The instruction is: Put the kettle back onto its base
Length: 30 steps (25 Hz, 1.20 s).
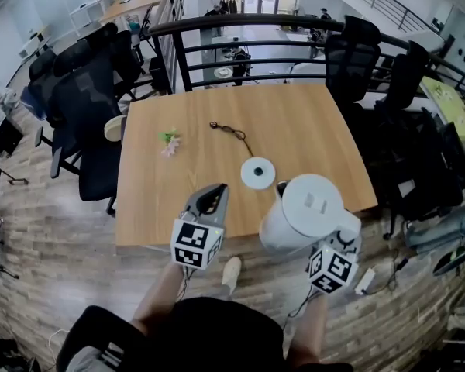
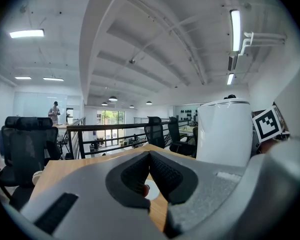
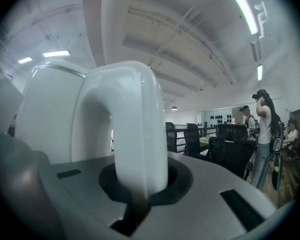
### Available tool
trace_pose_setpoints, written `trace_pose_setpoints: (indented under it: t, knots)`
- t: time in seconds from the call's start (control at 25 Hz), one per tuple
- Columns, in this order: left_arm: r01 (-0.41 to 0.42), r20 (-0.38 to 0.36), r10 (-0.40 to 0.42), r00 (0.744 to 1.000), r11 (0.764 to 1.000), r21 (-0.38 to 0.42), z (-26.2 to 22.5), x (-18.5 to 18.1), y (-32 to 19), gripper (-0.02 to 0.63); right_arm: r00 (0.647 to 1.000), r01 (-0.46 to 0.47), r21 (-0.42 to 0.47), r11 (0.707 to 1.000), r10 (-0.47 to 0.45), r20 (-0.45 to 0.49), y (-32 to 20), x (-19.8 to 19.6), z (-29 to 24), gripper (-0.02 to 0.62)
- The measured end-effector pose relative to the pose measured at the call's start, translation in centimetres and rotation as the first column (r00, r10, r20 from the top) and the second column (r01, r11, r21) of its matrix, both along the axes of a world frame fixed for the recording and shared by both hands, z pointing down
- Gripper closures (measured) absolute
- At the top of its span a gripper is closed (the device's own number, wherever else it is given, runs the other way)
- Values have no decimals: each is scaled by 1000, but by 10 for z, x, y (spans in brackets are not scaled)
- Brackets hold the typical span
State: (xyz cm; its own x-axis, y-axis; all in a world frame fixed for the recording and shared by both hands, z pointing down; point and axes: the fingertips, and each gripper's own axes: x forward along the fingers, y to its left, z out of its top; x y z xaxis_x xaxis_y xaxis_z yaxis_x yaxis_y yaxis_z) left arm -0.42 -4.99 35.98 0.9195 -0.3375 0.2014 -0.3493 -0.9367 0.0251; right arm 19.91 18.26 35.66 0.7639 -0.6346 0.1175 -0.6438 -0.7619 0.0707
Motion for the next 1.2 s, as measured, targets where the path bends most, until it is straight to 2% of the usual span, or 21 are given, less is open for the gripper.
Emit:
trace_pose_setpoints:
  t: [0.68, 1.0, 1.2]
  knots:
    - [-9, 23, 10, 1000, 999, -32, 27, 77, -96, 604, 999, 6, 32, 999, -5, -46, -101, 84, 5, 583]
    - [26, 43, -25, 999, 999, -42, 48, 93, -120, 604, 995, 81, 44, 996, -78, -65, -148, 106, 19, 583]
    - [83, 70, -79, 994, 995, -56, 57, 93, -133, 604, 988, 137, 40, 990, -134, -77, -177, 120, 22, 583]
